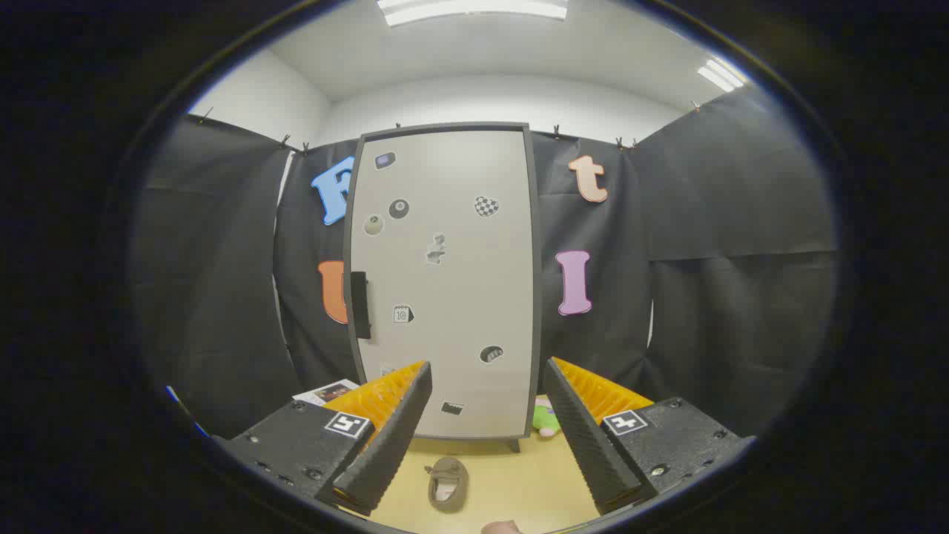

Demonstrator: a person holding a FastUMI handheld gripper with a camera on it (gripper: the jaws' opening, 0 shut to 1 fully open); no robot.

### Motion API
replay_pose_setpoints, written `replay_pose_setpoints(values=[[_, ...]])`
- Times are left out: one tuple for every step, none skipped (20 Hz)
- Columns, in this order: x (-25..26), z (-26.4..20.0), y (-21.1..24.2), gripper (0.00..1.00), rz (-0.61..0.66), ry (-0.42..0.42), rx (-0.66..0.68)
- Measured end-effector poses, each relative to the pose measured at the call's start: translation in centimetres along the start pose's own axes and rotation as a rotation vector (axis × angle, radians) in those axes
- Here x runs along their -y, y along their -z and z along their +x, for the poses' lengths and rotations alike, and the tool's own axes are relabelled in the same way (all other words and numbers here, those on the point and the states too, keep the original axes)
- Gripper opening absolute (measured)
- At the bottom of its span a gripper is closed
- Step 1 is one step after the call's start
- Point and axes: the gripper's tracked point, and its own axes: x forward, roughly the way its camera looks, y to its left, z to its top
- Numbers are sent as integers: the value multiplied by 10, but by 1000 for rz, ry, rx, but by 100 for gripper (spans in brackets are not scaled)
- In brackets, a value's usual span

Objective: Open the shoe cabinet door, grab the shoes and put them into the shoe cabinet, then close the shoe cabinet door.

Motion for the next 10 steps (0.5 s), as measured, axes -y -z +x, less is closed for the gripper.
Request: replay_pose_setpoints(values=[[-1,0,0,99,-4,0,1],[-5,0,1,99,-3,-4,1],[-7,0,2,99,0,-8,-3],[-9,1,3,99,4,-14,-7],[-12,1,4,99,7,-21,-10],[-15,3,5,99,7,-28,-14],[-18,3,4,99,8,-34,-15],[-21,4,5,99,8,-38,-17],[-25,4,4,99,7,-47,-12],[-30,6,3,99,8,-59,-2]])
